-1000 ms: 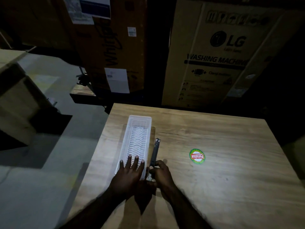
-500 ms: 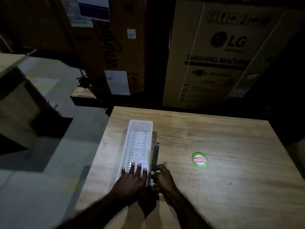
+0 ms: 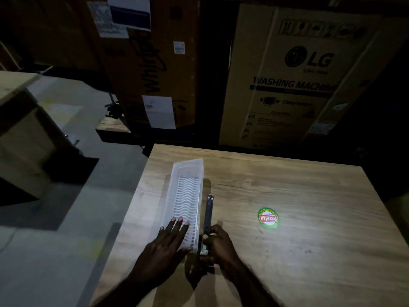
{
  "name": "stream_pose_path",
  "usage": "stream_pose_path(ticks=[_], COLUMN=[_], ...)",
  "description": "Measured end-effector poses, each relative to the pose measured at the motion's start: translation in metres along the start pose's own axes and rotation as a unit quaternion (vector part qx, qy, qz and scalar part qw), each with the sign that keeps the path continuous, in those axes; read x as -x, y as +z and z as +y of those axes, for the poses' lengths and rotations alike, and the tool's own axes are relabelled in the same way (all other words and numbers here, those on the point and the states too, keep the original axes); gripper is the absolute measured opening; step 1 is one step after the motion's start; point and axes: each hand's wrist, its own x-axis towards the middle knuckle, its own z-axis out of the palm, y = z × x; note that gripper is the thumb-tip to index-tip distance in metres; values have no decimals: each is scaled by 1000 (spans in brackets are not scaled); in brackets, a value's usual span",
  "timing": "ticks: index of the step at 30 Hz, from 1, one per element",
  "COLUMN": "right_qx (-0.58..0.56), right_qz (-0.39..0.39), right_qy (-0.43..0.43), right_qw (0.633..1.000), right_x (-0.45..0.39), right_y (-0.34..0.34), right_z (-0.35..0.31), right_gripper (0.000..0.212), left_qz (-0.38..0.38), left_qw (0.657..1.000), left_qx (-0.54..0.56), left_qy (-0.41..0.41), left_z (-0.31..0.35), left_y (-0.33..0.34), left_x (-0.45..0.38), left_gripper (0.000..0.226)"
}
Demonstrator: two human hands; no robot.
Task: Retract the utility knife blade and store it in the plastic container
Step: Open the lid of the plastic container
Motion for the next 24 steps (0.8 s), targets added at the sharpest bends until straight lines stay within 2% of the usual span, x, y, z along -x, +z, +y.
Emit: stream_pose_path(ticks=[3,6,7,10,12,16,18,22,24], right_qx=[16,15,14,15,14,38,46,146,183], right_qz=[19,39,40,42,38,39,45,97,96], right_qy=[-6,-3,-1,4,3,9,19,-48,-69], right_qw=[1000,999,999,999,999,998,998,983,976], right_x=[2,1,0,-3,-5,-5,-6,-20,-25], right_y=[-4,-7,-7,-6,-6,-9,-12,-20,-17], right_z=[1,1,1,2,2,-4,-9,-30,-47], right_gripper=[16,20,22,18,15,17,18,17,11], left_qz=[116,195,223,304,328,378,403,427,426], left_qw=[984,916,895,825,783,735,700,619,594], left_qx=[113,254,277,377,425,443,451,481,495], left_qy=[-74,-241,-271,-291,-313,-347,-380,-451,-469], left_z=[11,20,19,14,12,14,9,-5,-13], left_y=[-2,-9,-8,-2,1,1,3,5,10], left_x=[6,9,10,10,9,9,8,10,14], left_gripper=[58,73,73,51,40,28,27,30,30])
